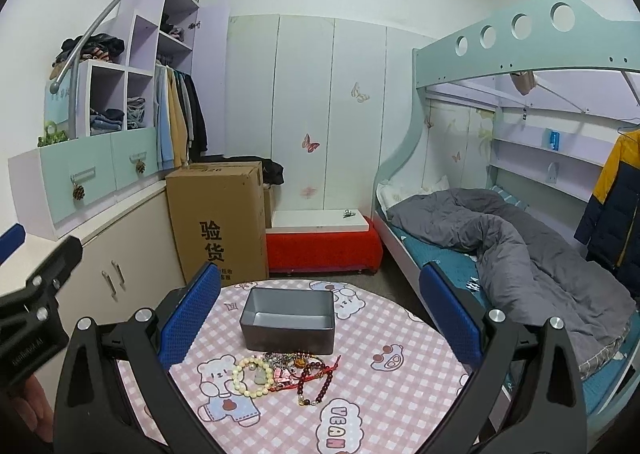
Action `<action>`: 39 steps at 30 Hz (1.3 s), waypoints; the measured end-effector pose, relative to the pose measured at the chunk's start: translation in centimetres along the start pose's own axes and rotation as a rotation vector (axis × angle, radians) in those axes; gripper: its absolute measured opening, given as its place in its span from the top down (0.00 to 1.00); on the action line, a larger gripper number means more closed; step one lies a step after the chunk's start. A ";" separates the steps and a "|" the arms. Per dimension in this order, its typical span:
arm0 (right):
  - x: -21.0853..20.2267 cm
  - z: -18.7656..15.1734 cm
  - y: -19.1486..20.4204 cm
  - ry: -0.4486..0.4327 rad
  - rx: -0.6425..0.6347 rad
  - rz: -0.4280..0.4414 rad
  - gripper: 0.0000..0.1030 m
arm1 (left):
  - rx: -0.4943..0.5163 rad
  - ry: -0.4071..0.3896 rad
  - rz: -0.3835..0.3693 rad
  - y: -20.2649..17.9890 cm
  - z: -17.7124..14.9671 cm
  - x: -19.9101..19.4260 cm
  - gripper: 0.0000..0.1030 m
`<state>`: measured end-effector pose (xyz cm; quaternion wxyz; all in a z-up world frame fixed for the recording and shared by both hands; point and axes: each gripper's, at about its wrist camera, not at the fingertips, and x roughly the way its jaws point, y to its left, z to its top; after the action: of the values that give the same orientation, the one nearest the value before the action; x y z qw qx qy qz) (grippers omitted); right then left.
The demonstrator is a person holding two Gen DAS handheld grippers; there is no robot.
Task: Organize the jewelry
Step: 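Move both tools toward the jewelry pile beside the grey tin, then grasp the cream bead bracelet with left tool while right tool grasps a pink charm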
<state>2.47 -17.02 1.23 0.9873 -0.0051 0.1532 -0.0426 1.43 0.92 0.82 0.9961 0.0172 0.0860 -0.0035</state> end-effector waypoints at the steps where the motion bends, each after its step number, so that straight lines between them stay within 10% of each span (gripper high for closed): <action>1: 0.0 0.0 0.0 -0.001 0.003 0.001 0.07 | -0.002 0.000 -0.006 -0.1 -0.1 0.0 0.06; 24: 1.0 -0.1 -0.5 0.010 0.001 0.005 0.07 | -0.020 0.049 -0.049 -0.6 -1.5 2.0 0.06; 39: 6.2 -6.8 -3.5 0.219 0.024 -0.057 0.07 | 0.081 0.466 -0.092 -3.1 -11.7 13.3 0.06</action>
<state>6.01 -21.01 -7.00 0.9630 0.0073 0.2595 -0.0729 12.50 -1.85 -13.12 0.9466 0.0536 0.3141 -0.0485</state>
